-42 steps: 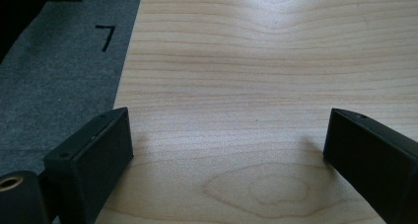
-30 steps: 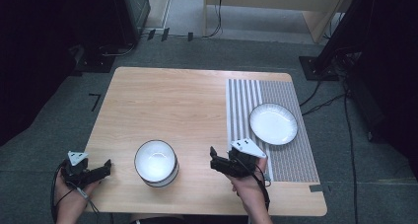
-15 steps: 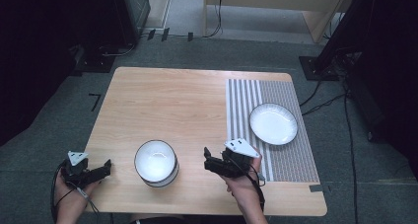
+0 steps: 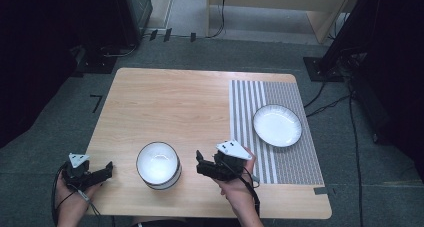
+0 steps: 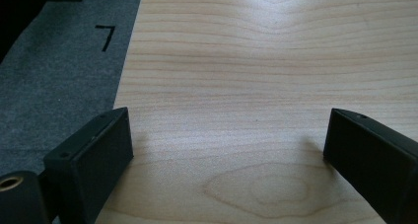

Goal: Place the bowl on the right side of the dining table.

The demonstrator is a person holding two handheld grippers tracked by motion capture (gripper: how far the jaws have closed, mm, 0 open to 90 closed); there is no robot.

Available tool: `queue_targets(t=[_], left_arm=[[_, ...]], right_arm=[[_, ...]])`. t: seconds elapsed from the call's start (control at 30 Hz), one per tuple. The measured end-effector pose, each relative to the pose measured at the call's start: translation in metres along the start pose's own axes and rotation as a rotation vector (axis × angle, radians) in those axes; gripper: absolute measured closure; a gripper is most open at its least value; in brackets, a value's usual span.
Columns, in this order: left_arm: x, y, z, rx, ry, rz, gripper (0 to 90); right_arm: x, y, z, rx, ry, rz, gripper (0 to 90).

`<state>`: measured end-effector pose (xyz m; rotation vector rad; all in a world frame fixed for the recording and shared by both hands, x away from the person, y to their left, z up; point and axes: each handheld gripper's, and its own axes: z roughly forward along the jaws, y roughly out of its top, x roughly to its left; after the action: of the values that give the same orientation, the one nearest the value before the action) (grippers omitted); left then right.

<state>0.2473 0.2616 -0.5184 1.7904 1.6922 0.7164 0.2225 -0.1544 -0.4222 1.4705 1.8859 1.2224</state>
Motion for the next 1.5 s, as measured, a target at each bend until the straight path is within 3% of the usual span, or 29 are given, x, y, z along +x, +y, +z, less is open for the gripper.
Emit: queue_targets(t=[0.67, 1.0, 1.43, 1.5], left_arm=[[0.000, 0.000, 0.000, 0.000, 0.000, 0.000, 4.2], [0.000, 0.000, 0.000, 0.001, 0.000, 0.001, 4.2], [0.000, 0.000, 0.000, 0.001, 0.000, 0.001, 4.2], [0.000, 0.000, 0.000, 0.001, 0.000, 0.001, 4.2]], right_arm=[[0.027, -0.001, 0.012, 0.021, 0.074, -0.008, 8.0], [0.043, -0.002, 0.020, 0.039, 0.080, -0.041, 8.1], [0.054, -0.003, 0.027, 0.044, 0.104, -0.047, 9.3], [0.056, -0.003, 0.028, 0.043, 0.105, -0.052, 13.5]])
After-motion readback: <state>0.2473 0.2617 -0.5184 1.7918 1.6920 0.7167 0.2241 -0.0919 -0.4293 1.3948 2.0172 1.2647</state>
